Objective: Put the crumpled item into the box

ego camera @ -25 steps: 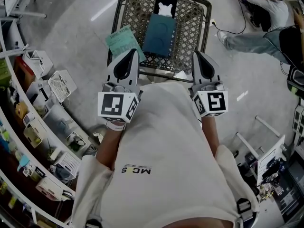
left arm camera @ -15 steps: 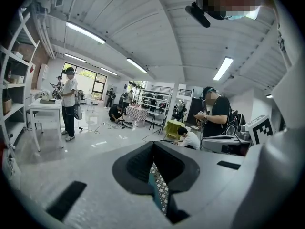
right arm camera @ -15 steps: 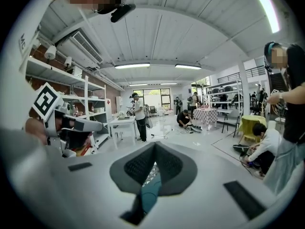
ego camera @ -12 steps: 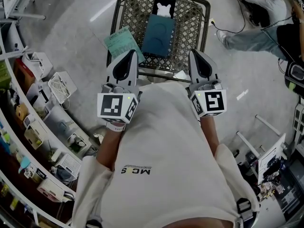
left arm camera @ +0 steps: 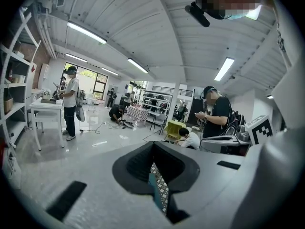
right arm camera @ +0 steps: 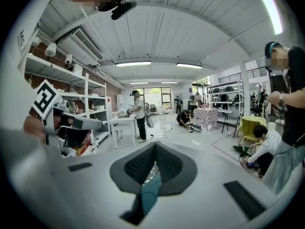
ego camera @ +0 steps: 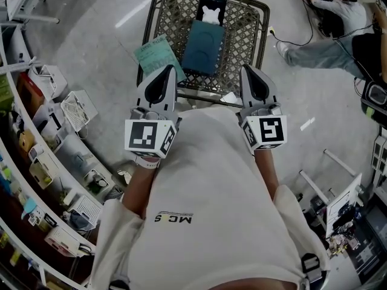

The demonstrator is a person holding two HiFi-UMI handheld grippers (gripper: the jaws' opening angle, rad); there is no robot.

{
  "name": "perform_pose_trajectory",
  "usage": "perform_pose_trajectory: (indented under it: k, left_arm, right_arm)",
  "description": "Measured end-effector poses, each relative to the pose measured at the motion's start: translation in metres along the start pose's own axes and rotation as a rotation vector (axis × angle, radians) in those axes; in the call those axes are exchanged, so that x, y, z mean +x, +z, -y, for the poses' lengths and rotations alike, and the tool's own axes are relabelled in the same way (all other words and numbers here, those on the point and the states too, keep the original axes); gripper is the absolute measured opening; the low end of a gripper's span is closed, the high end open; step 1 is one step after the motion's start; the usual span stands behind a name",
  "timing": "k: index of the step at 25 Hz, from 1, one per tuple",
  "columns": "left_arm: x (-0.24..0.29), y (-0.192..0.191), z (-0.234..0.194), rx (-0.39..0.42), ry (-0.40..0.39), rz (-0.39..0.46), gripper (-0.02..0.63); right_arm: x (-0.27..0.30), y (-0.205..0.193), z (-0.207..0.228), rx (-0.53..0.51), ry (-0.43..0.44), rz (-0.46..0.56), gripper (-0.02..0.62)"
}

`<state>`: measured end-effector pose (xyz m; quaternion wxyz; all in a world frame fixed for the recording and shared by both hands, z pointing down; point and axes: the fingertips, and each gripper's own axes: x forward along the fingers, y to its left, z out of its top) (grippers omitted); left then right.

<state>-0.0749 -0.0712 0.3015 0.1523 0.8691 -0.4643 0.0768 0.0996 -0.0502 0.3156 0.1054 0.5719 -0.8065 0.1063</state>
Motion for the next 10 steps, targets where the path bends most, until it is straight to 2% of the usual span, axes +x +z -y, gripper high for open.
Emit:
perform_pose_trajectory:
  k: [10]
  left_arm:
    - [-0.0009, 0.0015, 0.0042, 0.0, 0.001, -0.001, 0.024]
  right_arm:
    - [0.0008, 0.0032, 0.0038, -0.01, 0.004, -0.006, 0.015]
